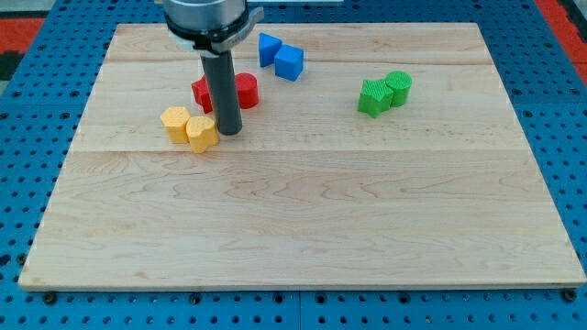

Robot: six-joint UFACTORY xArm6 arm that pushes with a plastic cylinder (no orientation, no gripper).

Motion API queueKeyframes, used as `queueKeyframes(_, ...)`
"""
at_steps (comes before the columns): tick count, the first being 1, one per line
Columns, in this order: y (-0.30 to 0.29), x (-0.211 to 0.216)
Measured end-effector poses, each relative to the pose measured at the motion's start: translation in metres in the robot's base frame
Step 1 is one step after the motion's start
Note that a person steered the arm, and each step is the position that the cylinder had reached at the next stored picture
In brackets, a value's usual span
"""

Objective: Touch the bottom of red circle

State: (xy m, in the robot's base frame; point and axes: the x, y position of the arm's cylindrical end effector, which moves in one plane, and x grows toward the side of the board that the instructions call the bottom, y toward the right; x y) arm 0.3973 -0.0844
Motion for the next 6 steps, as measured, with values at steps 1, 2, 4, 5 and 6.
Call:
queueKeyframes(1, 0.012, -0.019)
queueKeyframes(2, -0.006, -0.020)
queueKeyframes(4, -0.004, -0.026)
queueKeyframes(5, 0.037, -0.019)
queueKeyframes(6, 0.104, -0.017)
